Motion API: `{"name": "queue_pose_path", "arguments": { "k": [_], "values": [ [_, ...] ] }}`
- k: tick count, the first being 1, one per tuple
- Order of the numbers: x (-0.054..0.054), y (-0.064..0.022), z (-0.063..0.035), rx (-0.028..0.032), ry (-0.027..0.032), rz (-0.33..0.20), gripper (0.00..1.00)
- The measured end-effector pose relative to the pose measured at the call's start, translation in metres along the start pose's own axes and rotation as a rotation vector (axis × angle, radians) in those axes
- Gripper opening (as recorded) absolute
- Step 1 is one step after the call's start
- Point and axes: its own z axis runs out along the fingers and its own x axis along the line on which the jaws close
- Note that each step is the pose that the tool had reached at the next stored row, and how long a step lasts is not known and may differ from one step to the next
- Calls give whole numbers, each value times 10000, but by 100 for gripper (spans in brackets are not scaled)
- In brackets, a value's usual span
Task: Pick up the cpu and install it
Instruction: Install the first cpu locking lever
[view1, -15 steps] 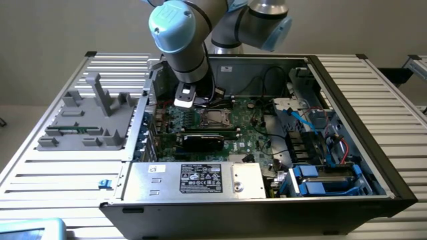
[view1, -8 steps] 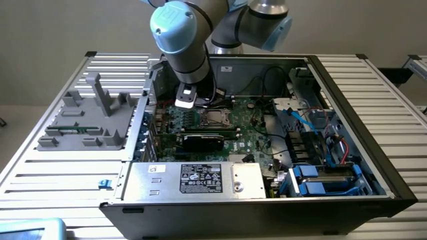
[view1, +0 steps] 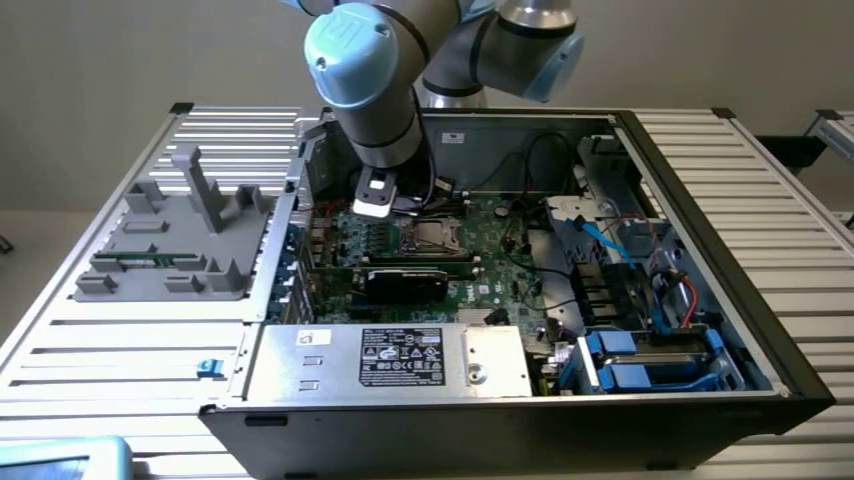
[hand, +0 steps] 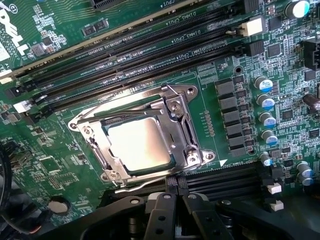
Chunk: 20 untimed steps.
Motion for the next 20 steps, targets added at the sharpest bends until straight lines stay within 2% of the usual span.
{"name": "queue_pose_path", "arguments": {
  "k": [10, 15, 20],
  "values": [
    [34, -4, 14, -74, 30, 4, 11],
    [27, -4, 10, -70, 34, 1, 11],
    [-34, 4, -29, -77, 31, 3, 11]
  ]
}}
